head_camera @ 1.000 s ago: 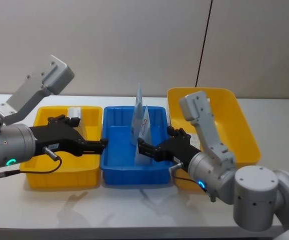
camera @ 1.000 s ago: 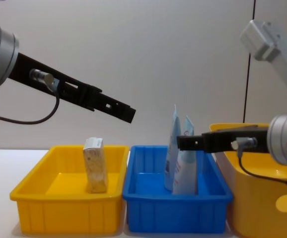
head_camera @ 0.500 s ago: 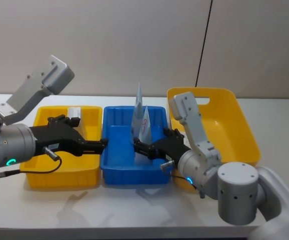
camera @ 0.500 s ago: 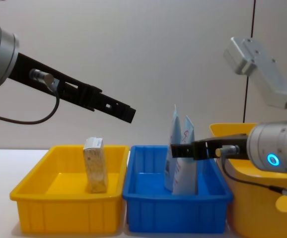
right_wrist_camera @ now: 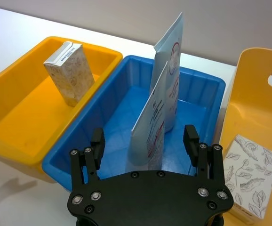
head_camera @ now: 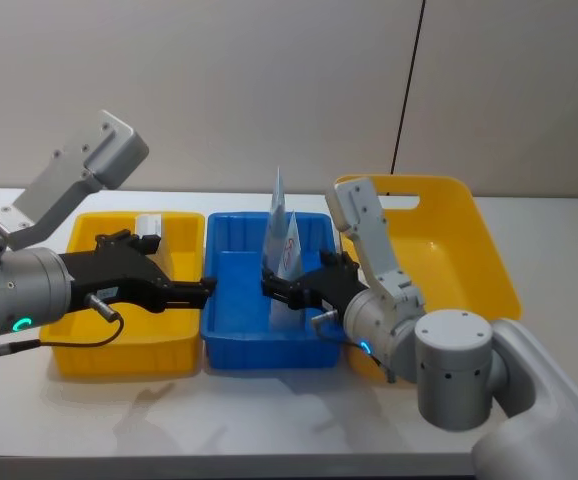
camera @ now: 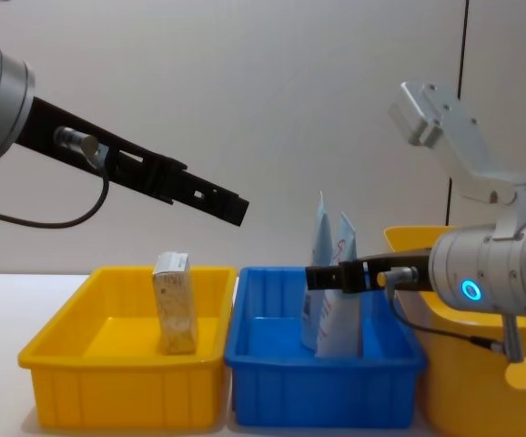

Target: Bimanual collaborative sorting of washing and personal care products

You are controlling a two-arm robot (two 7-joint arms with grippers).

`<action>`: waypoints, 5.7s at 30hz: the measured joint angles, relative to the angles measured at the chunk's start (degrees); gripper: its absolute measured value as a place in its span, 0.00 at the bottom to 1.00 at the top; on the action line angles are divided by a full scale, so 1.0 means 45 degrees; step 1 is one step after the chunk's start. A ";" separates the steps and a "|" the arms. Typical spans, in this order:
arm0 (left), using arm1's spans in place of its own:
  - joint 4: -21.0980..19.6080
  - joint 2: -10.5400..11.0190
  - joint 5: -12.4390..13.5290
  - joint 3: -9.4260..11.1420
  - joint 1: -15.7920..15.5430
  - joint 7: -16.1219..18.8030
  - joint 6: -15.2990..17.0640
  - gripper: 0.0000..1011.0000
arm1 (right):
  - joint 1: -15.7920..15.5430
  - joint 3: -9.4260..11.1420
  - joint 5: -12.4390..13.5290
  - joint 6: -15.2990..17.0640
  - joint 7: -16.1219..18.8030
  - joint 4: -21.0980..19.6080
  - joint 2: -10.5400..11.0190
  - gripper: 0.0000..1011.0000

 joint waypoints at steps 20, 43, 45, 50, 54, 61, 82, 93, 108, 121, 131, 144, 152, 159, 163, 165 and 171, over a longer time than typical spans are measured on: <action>0.0000 0.0000 -0.0001 0.0000 0.0000 0.0000 0.0000 0.99 | 0.0381 -0.0029 -0.0145 -0.0159 0.0344 0.0607 -0.0094 0.70; 0.0000 0.0000 0.0000 0.0000 0.0000 0.0001 0.0000 0.99 | 0.0457 -0.0031 -0.0178 -0.0194 0.0415 0.0732 -0.0116 0.10; 0.0000 -0.0001 0.0000 0.0000 0.0000 0.0001 0.0000 0.99 | 0.0459 -0.0030 -0.0180 -0.0194 0.0419 0.0736 -0.0116 0.09; 0.0000 -0.0001 0.0001 0.0000 0.0000 0.0001 0.0000 0.99 | 0.0454 -0.0012 -0.0185 -0.0210 0.0427 0.0734 -0.0119 0.09; 0.0000 -0.0001 0.0000 0.0000 0.0000 0.0001 0.0000 0.99 | 0.0376 0.0044 -0.0187 -0.0393 0.0453 0.0648 -0.0099 0.09; 0.0000 0.0000 0.0001 -0.0001 0.0000 0.0001 0.0000 0.99 | 0.0197 0.0217 -0.0187 -0.1003 0.0545 0.0340 -0.0014 0.09; 0.0000 -0.0001 0.0000 0.0000 0.0000 0.0001 0.0000 0.99 | -0.0243 0.1382 0.0488 -0.2864 0.1257 -0.1583 0.0296 0.09; 0.0000 -0.0001 0.0001 0.0000 0.0000 0.0002 0.0000 0.99 | -0.0268 0.2023 0.0860 -0.3394 0.1392 -0.2459 0.0478 0.09; 0.0000 0.0000 0.0000 0.0000 0.0001 0.0001 0.0000 0.99 | -0.0012 0.2688 0.0163 -0.3525 0.0506 -0.2348 0.0762 0.09; 0.0000 0.0000 0.0000 0.0000 0.0000 0.0001 0.0000 0.99 | 0.0260 0.2891 -0.0403 -0.3201 0.0102 -0.1388 0.0890 0.09; 0.0000 0.0000 0.0000 0.0000 0.0001 0.0002 0.0000 0.99 | 0.0456 0.2966 -0.0732 -0.2868 -0.0089 -0.0426 0.0879 0.09; 0.0000 -0.0001 0.0000 0.0000 0.0000 0.0002 0.0000 0.99 | 0.0596 0.3010 -0.0930 -0.2721 -0.0204 0.0205 0.0852 0.31; 0.0000 -0.0001 0.0000 0.0000 0.0001 0.0002 0.0000 0.99 | 0.0633 0.3022 -0.0985 -0.2679 -0.0232 0.0367 0.0843 0.57; 0.0000 0.0000 0.0001 0.0000 0.0000 0.0002 0.0000 0.99 | 0.0645 0.3030 -0.1012 -0.2656 -0.0242 0.0448 0.0835 0.80; 0.0000 0.0000 0.0001 0.0000 0.0001 0.0002 0.0000 0.99 | 0.0649 0.3032 -0.1019 -0.2651 -0.0247 0.0474 0.0834 0.90; 0.0000 0.0000 0.0002 0.0000 0.0001 0.0002 0.0000 0.99 | 0.0651 0.3033 -0.1021 -0.2649 -0.0249 0.0483 0.0831 0.94; 0.0000 -0.0001 0.0001 0.0000 0.0001 0.0002 0.0000 0.99 | 0.0626 0.3039 -0.1014 -0.2659 -0.0137 0.0481 0.0847 0.99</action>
